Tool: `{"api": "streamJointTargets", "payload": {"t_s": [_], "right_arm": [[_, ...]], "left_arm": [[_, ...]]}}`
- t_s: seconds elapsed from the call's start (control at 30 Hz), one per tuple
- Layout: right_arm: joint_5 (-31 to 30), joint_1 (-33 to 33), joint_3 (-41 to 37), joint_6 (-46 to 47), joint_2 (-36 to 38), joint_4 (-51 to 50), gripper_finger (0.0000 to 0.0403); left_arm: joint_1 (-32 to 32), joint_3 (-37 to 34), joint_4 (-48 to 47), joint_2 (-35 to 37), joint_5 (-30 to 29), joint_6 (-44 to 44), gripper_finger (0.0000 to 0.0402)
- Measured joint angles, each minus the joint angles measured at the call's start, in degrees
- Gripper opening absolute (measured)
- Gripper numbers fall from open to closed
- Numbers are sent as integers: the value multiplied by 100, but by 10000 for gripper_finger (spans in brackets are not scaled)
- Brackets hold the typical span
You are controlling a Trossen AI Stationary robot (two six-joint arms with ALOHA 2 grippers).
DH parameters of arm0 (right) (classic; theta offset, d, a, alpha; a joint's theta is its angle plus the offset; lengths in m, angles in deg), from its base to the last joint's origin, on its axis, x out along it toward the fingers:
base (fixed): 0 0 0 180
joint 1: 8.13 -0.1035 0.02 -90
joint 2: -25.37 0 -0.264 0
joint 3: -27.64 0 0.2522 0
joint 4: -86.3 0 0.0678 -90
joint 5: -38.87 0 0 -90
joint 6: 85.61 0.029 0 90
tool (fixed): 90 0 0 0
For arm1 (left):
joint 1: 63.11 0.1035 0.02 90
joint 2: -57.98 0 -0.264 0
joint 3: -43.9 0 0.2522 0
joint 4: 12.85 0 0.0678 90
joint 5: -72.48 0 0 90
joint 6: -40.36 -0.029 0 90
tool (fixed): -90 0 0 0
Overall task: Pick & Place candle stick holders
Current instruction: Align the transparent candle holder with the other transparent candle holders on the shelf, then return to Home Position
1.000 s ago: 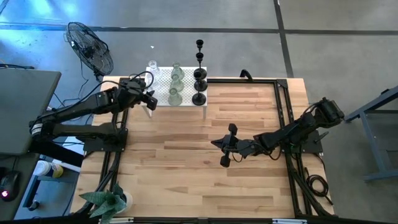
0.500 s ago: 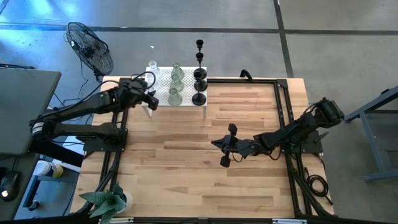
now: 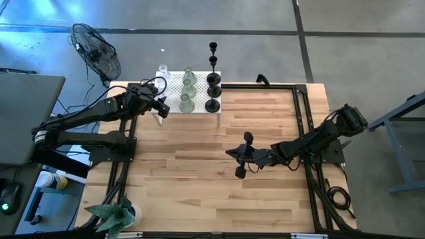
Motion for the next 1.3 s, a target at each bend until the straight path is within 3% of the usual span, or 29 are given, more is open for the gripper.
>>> {"api": "streamJointTargets", "payload": {"t_s": [0.13,0.5,1.3], "right_arm": [[0,0,0,2,0,-2,1],[4,0,0,1,0,0,1],[112,0,0,-184,0,0,2]], "left_arm": [[0,0,-16,0,-23,0,165],[0,-4,-63,0,-65,-91,234],[-5,-4,632,571,216,-910,230]]}}
